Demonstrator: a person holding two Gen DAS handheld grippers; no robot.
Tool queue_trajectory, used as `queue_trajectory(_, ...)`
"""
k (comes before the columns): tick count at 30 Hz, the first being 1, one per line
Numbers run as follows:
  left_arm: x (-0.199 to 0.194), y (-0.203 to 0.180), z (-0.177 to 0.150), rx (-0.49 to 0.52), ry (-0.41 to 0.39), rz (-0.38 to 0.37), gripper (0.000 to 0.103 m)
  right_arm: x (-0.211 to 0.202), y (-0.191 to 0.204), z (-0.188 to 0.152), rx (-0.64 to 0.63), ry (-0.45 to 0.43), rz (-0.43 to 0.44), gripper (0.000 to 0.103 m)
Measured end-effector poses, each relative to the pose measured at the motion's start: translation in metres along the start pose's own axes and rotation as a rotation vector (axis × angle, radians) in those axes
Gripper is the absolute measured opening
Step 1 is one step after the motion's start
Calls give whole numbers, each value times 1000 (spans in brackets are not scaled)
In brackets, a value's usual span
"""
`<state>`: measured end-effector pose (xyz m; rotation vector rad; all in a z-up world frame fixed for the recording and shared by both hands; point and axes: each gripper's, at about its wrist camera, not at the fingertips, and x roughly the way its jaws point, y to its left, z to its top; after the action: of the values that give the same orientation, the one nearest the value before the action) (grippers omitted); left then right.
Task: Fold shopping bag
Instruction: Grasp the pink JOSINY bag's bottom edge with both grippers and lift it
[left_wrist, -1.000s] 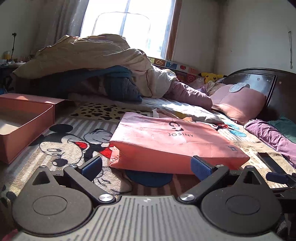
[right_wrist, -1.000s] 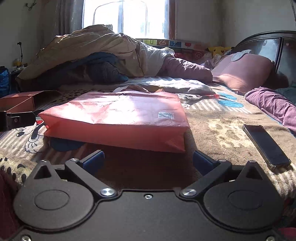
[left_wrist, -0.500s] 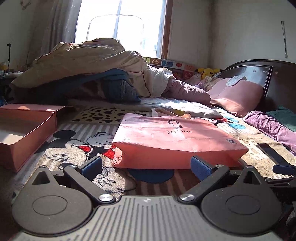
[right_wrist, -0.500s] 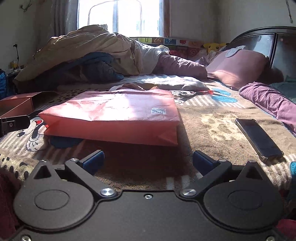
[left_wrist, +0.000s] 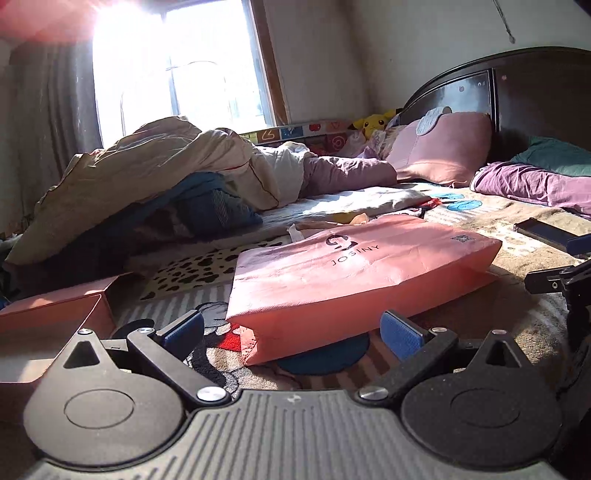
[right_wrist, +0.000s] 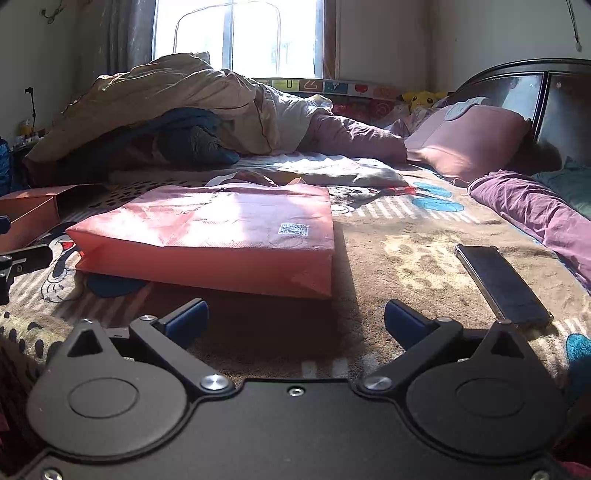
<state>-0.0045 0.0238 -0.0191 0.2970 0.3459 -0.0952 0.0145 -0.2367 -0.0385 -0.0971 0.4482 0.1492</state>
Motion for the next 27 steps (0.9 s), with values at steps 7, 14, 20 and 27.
queue_trajectory(7,13,3,-5,173,4,-19,102,15,2,2,-109,-4,-2,103)
queue_trajectory(14,30,-13,-15,418,8,-29,102,28,14,1,-381,-46,-27,102)
queue_trajectory(20,54,-22,-29,669,-4,-18,99,49,43,-20,-800,-106,-47,99)
queue_trajectory(27,82,-25,-36,849,-16,-25,71,72,33,-19,-1010,-97,-5,98)
